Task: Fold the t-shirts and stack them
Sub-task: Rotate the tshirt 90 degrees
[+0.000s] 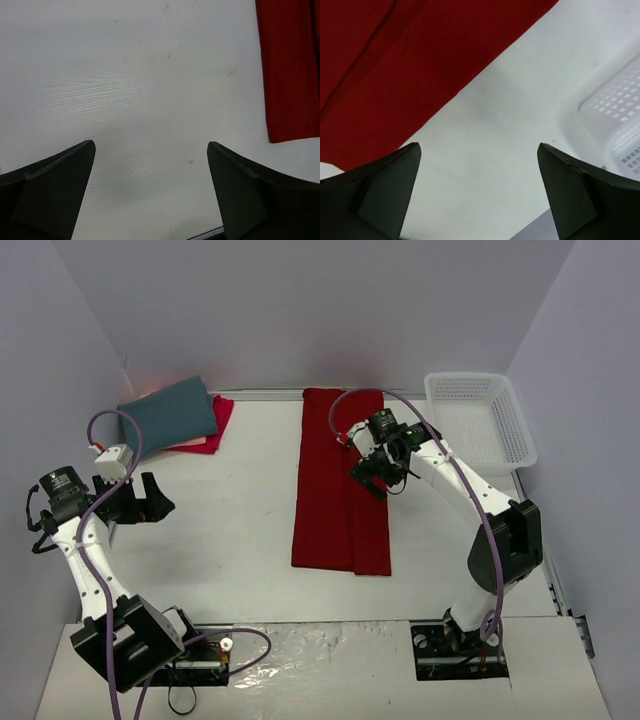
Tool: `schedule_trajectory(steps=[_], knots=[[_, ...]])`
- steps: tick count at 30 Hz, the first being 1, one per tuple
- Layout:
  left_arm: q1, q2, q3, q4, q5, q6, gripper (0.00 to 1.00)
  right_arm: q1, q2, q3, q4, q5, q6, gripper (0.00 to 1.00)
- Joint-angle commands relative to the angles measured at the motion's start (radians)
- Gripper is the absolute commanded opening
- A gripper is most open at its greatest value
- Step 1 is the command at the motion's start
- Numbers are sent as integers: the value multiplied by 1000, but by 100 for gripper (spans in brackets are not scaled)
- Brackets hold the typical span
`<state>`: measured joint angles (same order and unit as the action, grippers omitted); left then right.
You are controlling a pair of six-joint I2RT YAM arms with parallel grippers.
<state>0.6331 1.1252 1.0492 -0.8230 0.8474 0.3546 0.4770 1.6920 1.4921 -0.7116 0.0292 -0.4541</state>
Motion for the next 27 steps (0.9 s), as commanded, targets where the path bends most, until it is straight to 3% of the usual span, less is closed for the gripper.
schedule_trajectory(steps=[1,6,9,10,13,16,20,23,25,27], knots=[[-10,-44,14,63,52,-44,94,-20,-116,-75,33,-12,49,98],[-99,-79,-55,243,-8,-91,94,-54,-222,-159,202,118,144,100],[-159,-73,-119,453,-74,-166,94,-86,-336,-252,356,181,222,100],[-165,-65,-173,596,-96,-193,94,-95,-394,-315,389,211,233,100],[-174,29,-256,878,-117,-327,94,-98,-504,-439,487,267,268,100],[-188,128,-275,1033,-100,-408,94,-103,-609,-527,587,324,313,100],[-234,372,-249,1134,-7,-505,94,-123,-721,-660,672,344,310,100],[-269,444,-323,1304,-123,-523,94,-141,-768,-700,687,313,315,100],[-289,433,-400,1520,-189,-529,94,-155,-793,-717,687,296,321,100],[-311,414,-503,1667,-336,-532,94,-182,-805,-736,692,276,331,100]])
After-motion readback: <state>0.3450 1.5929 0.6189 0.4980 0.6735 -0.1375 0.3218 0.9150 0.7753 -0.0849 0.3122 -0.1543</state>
